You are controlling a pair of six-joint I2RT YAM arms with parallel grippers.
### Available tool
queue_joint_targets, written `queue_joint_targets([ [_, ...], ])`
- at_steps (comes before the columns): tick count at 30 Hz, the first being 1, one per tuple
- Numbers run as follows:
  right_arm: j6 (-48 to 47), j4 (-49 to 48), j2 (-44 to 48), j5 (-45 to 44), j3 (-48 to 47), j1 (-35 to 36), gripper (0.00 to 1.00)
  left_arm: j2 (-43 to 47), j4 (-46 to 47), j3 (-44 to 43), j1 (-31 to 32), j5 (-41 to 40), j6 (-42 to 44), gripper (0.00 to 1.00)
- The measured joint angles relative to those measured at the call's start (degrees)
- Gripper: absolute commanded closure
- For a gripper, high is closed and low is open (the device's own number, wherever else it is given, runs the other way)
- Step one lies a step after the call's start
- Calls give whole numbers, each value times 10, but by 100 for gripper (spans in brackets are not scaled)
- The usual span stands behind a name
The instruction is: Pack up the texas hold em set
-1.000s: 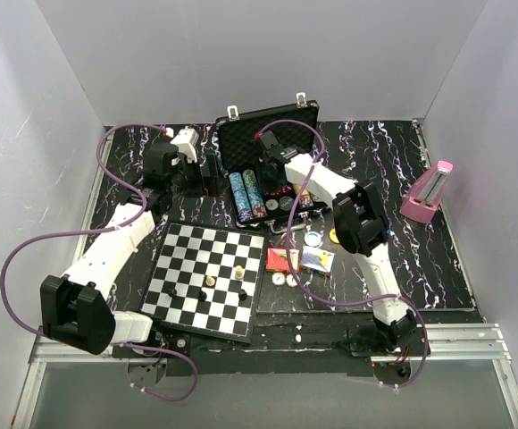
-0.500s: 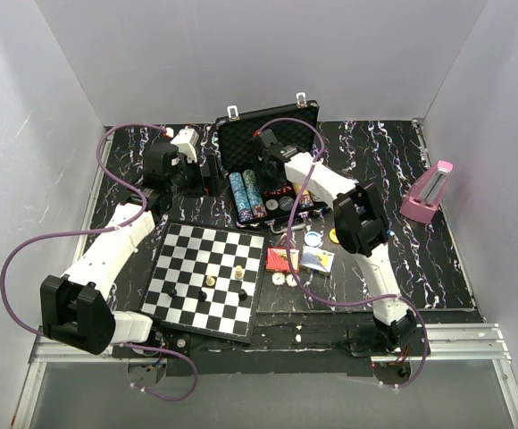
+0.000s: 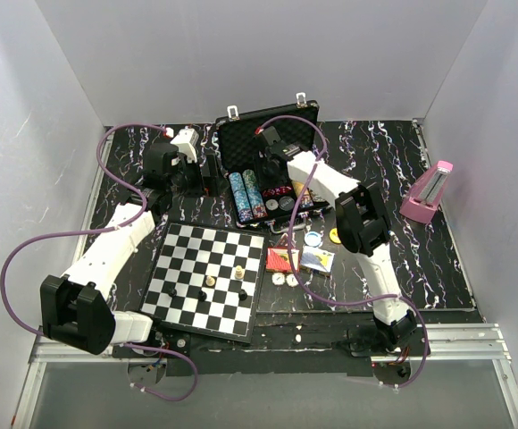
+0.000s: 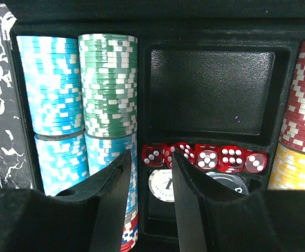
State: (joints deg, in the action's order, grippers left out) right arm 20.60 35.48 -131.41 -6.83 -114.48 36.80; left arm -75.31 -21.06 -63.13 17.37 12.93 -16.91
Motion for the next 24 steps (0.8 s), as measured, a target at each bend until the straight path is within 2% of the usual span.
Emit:
queue_joint_targets([
  [15,-1,-28,58,3,44,6,52,0,0,0,0,0,0,2],
  [24,-16,-66,215,-16,205,1,53,0,2,2,0,0,1,2],
])
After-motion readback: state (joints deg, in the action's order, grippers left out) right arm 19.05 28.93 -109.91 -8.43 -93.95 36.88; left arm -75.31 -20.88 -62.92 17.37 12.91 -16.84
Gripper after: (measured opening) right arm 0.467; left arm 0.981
